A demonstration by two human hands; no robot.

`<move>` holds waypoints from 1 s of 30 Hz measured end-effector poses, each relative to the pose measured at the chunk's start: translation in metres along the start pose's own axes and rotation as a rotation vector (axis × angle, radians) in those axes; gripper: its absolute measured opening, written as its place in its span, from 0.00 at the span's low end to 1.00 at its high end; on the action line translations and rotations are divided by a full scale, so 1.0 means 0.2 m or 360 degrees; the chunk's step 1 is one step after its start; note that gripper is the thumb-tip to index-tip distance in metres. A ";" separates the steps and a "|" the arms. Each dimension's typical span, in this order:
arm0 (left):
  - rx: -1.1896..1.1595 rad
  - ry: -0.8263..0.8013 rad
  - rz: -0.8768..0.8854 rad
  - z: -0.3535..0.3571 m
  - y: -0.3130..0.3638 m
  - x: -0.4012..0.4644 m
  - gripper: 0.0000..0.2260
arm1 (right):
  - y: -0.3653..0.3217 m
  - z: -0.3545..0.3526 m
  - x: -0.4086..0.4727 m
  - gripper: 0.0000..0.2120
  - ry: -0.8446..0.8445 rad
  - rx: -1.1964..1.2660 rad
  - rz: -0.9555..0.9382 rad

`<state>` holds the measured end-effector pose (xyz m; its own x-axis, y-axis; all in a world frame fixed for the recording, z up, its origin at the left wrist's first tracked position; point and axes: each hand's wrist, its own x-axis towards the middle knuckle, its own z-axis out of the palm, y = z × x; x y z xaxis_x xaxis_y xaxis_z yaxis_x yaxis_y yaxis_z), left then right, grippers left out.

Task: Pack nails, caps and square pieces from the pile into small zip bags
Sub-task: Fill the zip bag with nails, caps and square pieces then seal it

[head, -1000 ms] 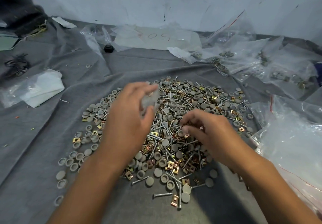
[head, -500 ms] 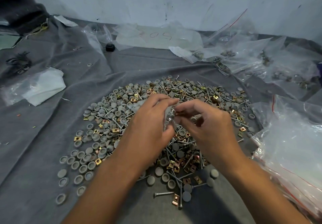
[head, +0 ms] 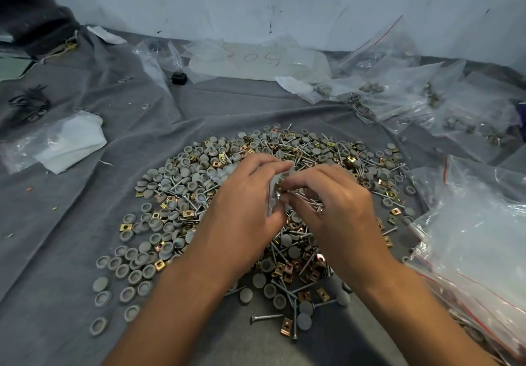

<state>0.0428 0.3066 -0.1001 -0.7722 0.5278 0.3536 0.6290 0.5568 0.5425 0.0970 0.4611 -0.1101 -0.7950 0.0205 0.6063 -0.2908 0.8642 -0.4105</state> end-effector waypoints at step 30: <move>0.0013 0.0037 -0.0052 0.00 -0.03 0.00 0.26 | 0.10 -0.03 -0.02 0.08 -0.1012 -0.0319 0.0198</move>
<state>0.0395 0.3034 -0.1036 -0.7943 0.4941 0.3536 0.6040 0.5788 0.5479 0.0979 0.4813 -0.1166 -0.9925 -0.1206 0.0191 -0.1211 0.9523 -0.2800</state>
